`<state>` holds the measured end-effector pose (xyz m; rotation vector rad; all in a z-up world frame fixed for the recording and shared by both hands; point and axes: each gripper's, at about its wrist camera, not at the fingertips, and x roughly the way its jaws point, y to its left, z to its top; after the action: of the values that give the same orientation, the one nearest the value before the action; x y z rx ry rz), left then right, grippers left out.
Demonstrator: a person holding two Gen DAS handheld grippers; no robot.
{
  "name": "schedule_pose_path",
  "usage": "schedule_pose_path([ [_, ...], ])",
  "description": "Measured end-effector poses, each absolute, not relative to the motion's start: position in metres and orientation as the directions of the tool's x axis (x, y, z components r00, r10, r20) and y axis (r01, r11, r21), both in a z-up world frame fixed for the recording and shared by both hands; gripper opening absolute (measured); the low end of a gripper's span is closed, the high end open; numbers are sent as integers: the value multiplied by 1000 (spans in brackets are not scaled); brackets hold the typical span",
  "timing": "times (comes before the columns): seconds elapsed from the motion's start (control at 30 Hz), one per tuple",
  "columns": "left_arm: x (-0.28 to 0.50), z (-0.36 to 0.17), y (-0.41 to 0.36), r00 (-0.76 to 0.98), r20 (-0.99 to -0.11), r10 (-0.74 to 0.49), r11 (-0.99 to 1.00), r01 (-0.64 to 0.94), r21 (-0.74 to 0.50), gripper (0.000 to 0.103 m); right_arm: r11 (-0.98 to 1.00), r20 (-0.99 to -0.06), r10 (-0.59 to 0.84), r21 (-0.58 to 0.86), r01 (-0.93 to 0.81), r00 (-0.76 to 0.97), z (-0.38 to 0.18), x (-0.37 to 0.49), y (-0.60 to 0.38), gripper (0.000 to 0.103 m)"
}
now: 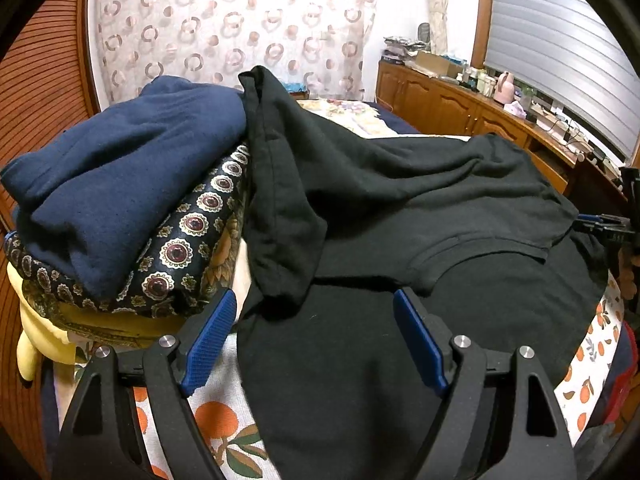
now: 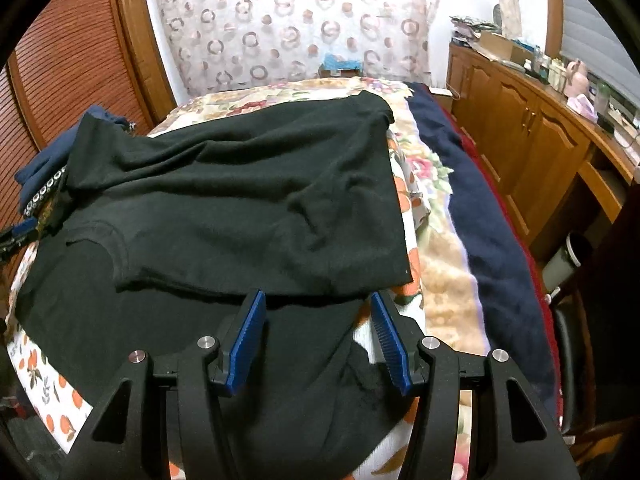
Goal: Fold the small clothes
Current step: 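Grasp the shirt's folded edge with the left gripper while the right gripper grasps it too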
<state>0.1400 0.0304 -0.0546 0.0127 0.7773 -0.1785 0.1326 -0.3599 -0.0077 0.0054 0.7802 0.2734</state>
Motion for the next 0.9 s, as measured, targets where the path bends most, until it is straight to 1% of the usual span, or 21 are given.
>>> schedule_pose_path([
  [0.1,144,-58,31,691,-706,-156,985,165,-57,73,969,-701,234,109,-223,674,-12,141,-354,57],
  [0.17,147,-60,31,683,-712,-159,984,167,-60,64,971,-702,224,106,-212,676,-16,142,-351,57],
  [0.2,149,-61,31,677,-719,-158,984,167,-60,57,973,-703,217,101,-207,677,-19,143,-348,57],
  [0.23,151,-62,31,672,-724,-156,984,165,-59,53,974,-703,213,98,-204,678,-21,143,-344,57],
  [0.27,154,-63,31,667,-729,-154,985,164,-57,51,975,-704,209,94,-202,679,-23,147,-344,52],
  [0.3,155,-64,31,666,-731,-148,985,161,-52,49,976,-706,203,88,-200,679,-24,146,-341,50],
  [0.43,161,-66,30,663,-737,-133,987,159,-36,45,977,-704,187,62,-202,686,-26,146,-333,39],
  [0.47,162,-66,30,663,-739,-125,988,152,-31,45,977,-701,187,58,-207,688,-26,146,-331,33],
  [0.5,164,-67,30,662,-740,-117,989,147,-24,45,976,-699,187,52,-211,691,-26,141,-330,31],
  [0.57,167,-67,30,659,-745,-103,990,140,-13,45,974,-694,186,38,-223,696,-26,139,-330,20],
  [0.63,168,-68,31,658,-747,-98,990,138,-9,45,972,-686,187,27,-232,703,-25,134,-332,15],
  [0.67,169,-68,30,657,-748,-96,990,138,-6,43,971,-682,188,23,-237,707,-25,132,-332,13],
  [0.7,169,-68,31,658,-747,-94,990,139,-3,30,971,-675,187,16,-239,714,-24,130,-333,12],
  [0.73,170,-68,31,660,-746,-88,991,134,2,13,971,-664,186,11,-239,724,-23,128,-333,12],
  [0.77,169,-67,32,662,-745,-79,992,128,9,9,970,-653,189,10,-242,734,-21,125,-334,11],
  [0.8,168,-65,32,664,-743,-77,992,127,11,8,970,-639,194,10,-244,744,-20,122,-334,11],
  [0.9,160,-53,35,684,-720,-116,990,138,-28,7,970,-609,197,6,-244,768,-17,115,-337,11],
])
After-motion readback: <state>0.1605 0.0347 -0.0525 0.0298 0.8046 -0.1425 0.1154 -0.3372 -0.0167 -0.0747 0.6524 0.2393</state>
